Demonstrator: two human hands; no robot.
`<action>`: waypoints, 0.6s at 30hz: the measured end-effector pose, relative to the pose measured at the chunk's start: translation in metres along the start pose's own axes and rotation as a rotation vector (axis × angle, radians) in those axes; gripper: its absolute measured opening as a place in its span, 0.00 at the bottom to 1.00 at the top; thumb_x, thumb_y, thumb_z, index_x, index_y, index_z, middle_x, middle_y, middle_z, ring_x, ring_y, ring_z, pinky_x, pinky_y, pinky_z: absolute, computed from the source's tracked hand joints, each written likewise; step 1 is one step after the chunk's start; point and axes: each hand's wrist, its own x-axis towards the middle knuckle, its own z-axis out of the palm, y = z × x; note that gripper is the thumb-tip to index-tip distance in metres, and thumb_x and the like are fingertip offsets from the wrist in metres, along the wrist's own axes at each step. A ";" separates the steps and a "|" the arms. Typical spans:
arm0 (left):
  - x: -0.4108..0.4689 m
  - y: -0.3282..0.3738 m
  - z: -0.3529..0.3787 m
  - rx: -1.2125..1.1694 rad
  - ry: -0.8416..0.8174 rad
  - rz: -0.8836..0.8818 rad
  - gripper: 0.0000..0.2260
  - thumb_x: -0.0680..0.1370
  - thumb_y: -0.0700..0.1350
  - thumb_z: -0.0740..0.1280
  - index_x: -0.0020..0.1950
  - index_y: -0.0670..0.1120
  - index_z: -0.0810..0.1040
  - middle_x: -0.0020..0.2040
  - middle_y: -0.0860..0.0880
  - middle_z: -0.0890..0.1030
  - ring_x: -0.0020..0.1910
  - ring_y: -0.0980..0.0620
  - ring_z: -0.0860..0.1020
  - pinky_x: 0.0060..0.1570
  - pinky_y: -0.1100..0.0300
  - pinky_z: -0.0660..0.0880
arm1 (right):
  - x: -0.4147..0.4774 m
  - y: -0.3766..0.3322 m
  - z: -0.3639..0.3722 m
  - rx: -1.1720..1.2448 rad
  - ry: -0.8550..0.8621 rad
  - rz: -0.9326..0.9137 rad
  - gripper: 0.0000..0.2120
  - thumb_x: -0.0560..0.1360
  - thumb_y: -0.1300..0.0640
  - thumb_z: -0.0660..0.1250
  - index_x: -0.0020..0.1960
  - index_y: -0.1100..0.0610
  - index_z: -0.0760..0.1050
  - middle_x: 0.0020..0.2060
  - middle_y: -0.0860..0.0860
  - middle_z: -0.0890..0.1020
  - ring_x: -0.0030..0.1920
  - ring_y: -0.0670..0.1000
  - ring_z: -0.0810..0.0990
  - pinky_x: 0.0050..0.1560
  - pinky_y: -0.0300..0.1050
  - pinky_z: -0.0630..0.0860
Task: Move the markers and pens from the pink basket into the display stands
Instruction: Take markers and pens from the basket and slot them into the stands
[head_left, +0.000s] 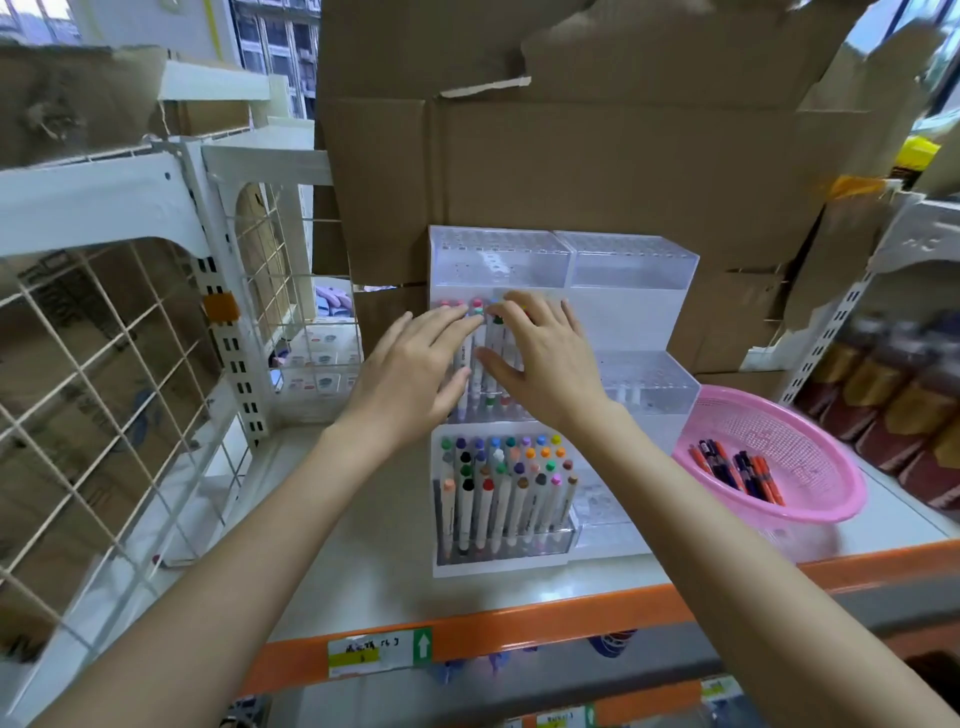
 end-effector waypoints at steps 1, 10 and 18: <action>0.001 0.000 0.000 0.009 0.008 -0.003 0.23 0.77 0.44 0.66 0.72 0.46 0.68 0.71 0.46 0.70 0.71 0.48 0.67 0.71 0.52 0.55 | 0.000 0.002 -0.001 -0.007 -0.039 0.004 0.22 0.77 0.44 0.64 0.67 0.52 0.71 0.64 0.51 0.74 0.65 0.55 0.72 0.69 0.54 0.61; 0.028 0.038 0.006 0.116 0.052 0.074 0.20 0.76 0.48 0.62 0.65 0.43 0.75 0.64 0.45 0.76 0.65 0.46 0.74 0.69 0.48 0.63 | -0.003 0.028 -0.022 0.044 -0.021 0.041 0.22 0.77 0.43 0.58 0.66 0.53 0.71 0.60 0.50 0.77 0.59 0.56 0.76 0.60 0.52 0.69; 0.063 0.111 0.051 0.046 -0.043 0.138 0.23 0.75 0.52 0.59 0.66 0.43 0.74 0.62 0.45 0.77 0.61 0.44 0.76 0.65 0.46 0.67 | -0.044 0.120 -0.054 -0.038 -0.109 0.169 0.23 0.77 0.44 0.63 0.67 0.54 0.70 0.60 0.52 0.77 0.58 0.57 0.77 0.52 0.50 0.73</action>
